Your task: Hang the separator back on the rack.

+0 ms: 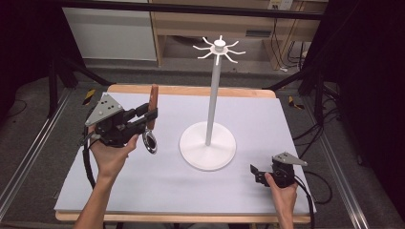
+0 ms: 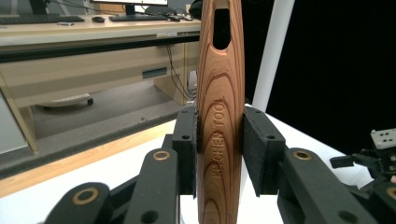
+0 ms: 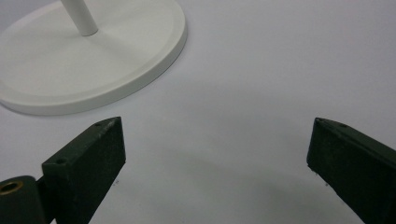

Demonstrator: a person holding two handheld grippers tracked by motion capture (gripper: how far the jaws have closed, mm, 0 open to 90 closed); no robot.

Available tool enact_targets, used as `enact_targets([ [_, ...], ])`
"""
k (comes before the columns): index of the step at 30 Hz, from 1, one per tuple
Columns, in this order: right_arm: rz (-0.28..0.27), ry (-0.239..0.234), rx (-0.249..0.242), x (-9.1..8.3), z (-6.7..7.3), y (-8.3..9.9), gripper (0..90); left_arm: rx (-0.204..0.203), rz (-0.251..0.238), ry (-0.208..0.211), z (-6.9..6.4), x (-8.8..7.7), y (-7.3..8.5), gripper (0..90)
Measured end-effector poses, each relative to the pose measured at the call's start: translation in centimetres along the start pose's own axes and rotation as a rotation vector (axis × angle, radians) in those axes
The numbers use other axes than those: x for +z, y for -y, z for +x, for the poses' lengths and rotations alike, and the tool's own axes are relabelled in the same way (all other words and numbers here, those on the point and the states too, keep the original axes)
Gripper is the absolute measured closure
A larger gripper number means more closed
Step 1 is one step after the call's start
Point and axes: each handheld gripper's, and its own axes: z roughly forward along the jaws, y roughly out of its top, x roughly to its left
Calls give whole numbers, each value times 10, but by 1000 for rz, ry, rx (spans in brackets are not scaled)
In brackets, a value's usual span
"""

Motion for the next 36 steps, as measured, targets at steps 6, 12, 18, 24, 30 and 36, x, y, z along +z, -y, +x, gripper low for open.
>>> enact_targets([
  [6,-3,-2,1,-1,0,0,49,10,-16,11,-7,4,-12,677],
  [12,-3,-3,3,0,0,0,49,10,-29,16,-10,8,-21,677],
  [18,0,-5,6,0,-1,0,49,15,-37,26,-14,11,-31,677],
  [24,-3,-8,12,0,-1,1,49,29,-38,27,-18,14,-38,677],
  [30,-5,-8,17,1,-1,0,49,39,-43,33,-22,17,-45,677],
  [36,-6,-9,13,0,-2,0,49,38,-47,42,-26,22,-50,677],
])
